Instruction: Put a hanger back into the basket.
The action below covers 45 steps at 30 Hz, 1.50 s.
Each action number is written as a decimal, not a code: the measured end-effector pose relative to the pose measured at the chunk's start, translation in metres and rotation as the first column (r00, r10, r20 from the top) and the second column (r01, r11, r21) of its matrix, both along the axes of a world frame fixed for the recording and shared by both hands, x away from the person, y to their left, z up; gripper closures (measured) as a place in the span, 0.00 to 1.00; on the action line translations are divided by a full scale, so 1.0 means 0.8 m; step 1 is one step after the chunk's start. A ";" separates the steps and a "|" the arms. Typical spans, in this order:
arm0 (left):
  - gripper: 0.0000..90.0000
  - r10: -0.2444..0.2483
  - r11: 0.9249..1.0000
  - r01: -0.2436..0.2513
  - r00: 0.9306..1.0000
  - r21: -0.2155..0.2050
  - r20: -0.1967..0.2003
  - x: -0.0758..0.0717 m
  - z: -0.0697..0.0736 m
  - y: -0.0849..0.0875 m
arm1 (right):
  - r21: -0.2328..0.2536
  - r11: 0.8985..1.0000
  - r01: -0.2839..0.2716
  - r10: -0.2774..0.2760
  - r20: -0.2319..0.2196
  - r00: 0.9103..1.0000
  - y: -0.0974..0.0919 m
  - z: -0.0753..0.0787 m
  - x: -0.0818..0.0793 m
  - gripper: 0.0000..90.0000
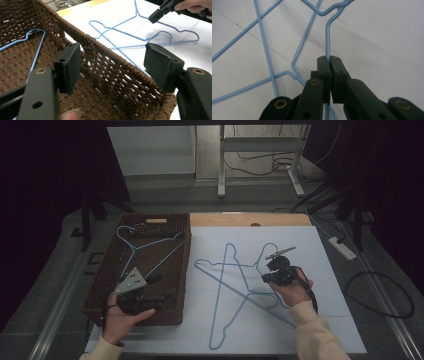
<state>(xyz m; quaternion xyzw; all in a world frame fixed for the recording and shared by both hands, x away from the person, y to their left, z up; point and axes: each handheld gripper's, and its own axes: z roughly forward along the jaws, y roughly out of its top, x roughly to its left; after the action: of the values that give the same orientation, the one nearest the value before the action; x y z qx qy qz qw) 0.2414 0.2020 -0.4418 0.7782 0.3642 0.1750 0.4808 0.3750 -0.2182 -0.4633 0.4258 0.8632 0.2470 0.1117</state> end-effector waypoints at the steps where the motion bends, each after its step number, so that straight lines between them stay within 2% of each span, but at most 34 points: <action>1: 0.35 0.000 1.000 0.000 1.000 0.000 0.000 0.000 0.000 0.000 | 0.008 1.000 -0.008 0.008 0.005 1.000 -0.002 0.001 -0.001 0.98; 4: 0.35 0.001 1.000 -0.001 1.000 0.000 0.002 0.000 0.001 0.000 | 0.029 0.999 -0.027 0.026 0.008 1.000 -0.008 0.003 -0.004 0.98; 11: 0.35 0.003 1.000 -0.003 1.000 0.001 0.005 -0.001 0.002 0.000 | 0.083 0.993 -0.087 0.083 0.049 0.995 -0.021 0.012 -0.016 0.98; 21: 0.35 0.002 1.000 -0.002 1.000 0.004 0.007 0.000 0.003 -0.003 | 0.162 0.976 -0.148 0.133 0.101 0.986 -0.042 0.023 -0.036 0.98; 35: 0.35 0.002 1.000 -0.002 1.000 0.006 0.010 0.000 0.004 -0.004 | 0.205 0.953 -0.223 0.196 0.144 0.970 -0.052 0.040 -0.051 0.98; 45: 0.36 -0.006 1.000 0.006 1.000 0.011 0.021 0.003 0.011 -0.012 | 0.258 0.931 -0.260 0.217 0.185 0.958 -0.059 0.060 -0.064 0.98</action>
<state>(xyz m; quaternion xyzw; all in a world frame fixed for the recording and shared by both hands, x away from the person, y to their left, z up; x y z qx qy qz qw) 0.2439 0.1927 -0.4334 0.7798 0.3561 0.1837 0.4809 0.3241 -0.2653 -0.4155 0.3087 0.8539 0.4101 0.0858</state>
